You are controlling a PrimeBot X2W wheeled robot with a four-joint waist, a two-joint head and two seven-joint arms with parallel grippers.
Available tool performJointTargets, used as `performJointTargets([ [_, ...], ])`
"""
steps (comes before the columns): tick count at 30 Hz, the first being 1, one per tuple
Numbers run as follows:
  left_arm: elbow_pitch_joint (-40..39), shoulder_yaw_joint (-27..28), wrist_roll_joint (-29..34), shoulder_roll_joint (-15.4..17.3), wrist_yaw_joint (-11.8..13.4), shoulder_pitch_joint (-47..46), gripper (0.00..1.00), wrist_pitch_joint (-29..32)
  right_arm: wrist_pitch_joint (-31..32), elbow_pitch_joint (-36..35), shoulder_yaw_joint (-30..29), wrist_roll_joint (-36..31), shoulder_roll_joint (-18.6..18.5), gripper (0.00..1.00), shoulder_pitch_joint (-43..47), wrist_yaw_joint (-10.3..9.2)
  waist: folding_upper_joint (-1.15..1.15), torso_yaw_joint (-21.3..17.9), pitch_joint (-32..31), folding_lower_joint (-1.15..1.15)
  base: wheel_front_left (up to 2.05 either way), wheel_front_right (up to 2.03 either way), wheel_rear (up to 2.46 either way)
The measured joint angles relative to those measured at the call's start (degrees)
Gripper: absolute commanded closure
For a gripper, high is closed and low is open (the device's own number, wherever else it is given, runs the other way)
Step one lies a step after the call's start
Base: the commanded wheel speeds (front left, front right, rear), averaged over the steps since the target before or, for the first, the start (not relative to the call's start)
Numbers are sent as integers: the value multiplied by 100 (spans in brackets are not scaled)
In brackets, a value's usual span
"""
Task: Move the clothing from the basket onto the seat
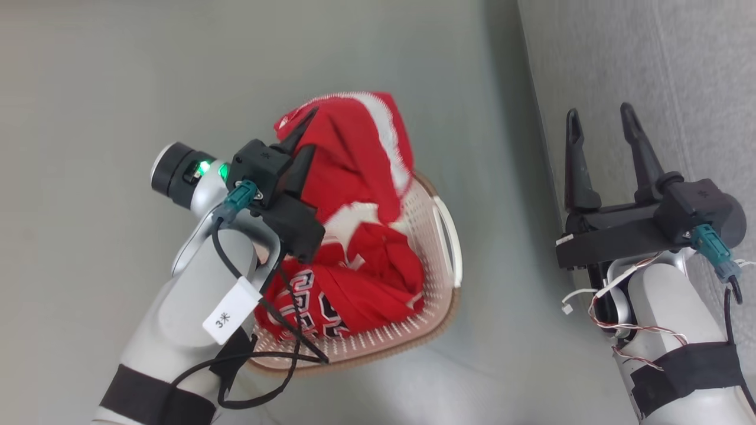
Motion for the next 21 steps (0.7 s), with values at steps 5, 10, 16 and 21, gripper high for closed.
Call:
performJointTargets([
  [5,-294,16,-244,-7,-7,1,100,0,0,209,-41,1,-48,0,70,67,0,153,-431,0,0,0,0],
  [10,-452,36,-369,38,-45,1,100,0,0,414,-73,3,-63,0,289,113,0,274,-867,0,0,0,0],
  [16,-614,-44,-654,197,-46,94,100,-1,0,610,-44,4,-33,0,398,167,-1,369,-1397,-1,0,0,0],
  [21,-632,-145,-879,274,-46,264,100,-1,0,806,159,2,19,0,418,319,0,413,-1837,-1,0,0,0],
])
